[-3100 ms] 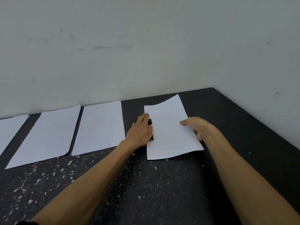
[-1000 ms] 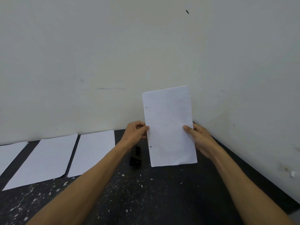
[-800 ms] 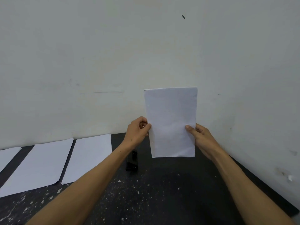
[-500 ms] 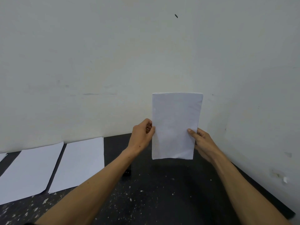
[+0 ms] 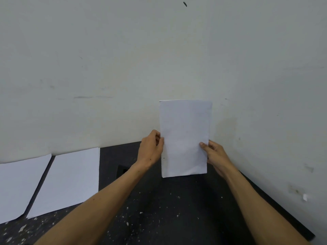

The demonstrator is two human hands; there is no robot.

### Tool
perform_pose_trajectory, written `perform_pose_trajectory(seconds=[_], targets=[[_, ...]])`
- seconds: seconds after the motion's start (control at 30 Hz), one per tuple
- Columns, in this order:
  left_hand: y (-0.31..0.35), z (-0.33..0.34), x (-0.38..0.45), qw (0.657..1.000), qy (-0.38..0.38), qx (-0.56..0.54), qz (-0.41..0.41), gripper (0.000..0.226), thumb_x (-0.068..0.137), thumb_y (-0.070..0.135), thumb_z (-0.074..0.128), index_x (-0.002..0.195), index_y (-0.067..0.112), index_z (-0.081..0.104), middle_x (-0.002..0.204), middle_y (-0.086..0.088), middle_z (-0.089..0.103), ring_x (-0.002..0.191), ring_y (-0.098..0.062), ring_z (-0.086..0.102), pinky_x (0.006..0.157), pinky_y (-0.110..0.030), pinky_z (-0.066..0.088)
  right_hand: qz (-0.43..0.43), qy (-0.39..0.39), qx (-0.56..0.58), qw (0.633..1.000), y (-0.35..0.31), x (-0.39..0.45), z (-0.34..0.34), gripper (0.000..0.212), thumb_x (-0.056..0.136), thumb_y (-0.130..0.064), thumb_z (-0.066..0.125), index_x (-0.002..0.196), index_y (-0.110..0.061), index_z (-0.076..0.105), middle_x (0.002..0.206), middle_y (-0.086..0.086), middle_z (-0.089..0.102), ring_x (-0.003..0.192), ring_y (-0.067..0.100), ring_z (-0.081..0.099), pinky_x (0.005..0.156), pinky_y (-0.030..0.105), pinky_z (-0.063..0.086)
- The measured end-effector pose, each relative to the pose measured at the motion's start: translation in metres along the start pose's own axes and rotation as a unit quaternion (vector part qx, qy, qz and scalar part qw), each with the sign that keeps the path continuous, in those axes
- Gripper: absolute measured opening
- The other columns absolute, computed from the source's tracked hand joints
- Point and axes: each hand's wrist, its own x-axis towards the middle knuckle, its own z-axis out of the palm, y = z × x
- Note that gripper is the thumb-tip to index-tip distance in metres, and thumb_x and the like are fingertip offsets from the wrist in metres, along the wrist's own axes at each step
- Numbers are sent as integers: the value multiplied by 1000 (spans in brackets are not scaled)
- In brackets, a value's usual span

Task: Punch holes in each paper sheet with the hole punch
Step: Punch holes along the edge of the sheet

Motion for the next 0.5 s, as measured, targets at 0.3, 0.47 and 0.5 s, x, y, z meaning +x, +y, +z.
perform_pose_trajectory(seconds=[0.3, 0.47, 0.5], targets=[[0, 45, 22, 933, -142, -167, -286, 18, 96, 2, 55, 103, -9, 67, 97, -12, 76, 78, -24, 78, 65, -33, 64, 114, 15, -180, 977, -7, 58, -23, 11, 100, -9, 57, 98, -11, 68, 106, 9, 70, 91, 26, 68, 84, 35, 52], [-7, 74, 21, 900, -162, -173, -365, 15, 91, 3, 59, 106, 2, 64, 99, -12, 74, 81, -24, 76, 59, -32, 63, 163, 28, -298, 940, 15, 87, -23, 30, 94, -12, 57, 120, 0, 62, 122, 18, 64, 110, 39, 63, 91, 40, 53], [-8, 78, 22, 902, -161, -162, -367, 12, 91, 3, 59, 102, 4, 63, 99, -12, 72, 81, -23, 74, 59, -31, 63, 167, 30, -316, 934, 18, 91, -22, 26, 94, -12, 56, 117, 0, 61, 120, 17, 62, 108, 38, 62, 89, 38, 52]])
